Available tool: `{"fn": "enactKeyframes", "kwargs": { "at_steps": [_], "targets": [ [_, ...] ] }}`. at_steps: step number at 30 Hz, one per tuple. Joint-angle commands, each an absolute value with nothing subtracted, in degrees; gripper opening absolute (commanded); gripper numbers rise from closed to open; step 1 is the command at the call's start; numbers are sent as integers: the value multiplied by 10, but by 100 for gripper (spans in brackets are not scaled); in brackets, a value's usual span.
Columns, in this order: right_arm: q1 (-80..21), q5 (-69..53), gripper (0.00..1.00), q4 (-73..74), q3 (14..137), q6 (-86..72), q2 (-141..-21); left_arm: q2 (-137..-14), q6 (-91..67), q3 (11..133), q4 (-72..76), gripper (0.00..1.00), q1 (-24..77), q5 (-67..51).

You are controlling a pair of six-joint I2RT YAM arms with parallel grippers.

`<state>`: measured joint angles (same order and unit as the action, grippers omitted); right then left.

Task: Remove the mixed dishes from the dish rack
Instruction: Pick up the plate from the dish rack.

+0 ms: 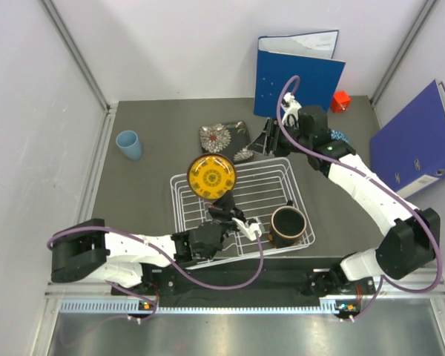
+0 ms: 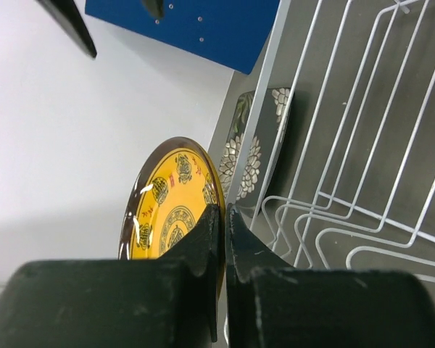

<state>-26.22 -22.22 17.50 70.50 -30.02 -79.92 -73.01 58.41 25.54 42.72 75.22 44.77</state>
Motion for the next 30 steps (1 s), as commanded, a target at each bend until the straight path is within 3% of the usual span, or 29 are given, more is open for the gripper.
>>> {"fn": "enactKeyframes", "kwargs": {
  "at_steps": [1,7,24,30],
  "targets": [
    [-267,-293,59,151,732,-294,-818,-736,640,258,513,0,757,417],
    [-294,-272,59,202,766,-246,-838,-745,645,275,529,0,756,404],
    [-319,-281,57,172,748,-216,-875,-747,604,324,498,0,757,363],
    [-326,-277,46,165,745,-214,-893,-759,606,342,500,0,757,335]
  ]
}}
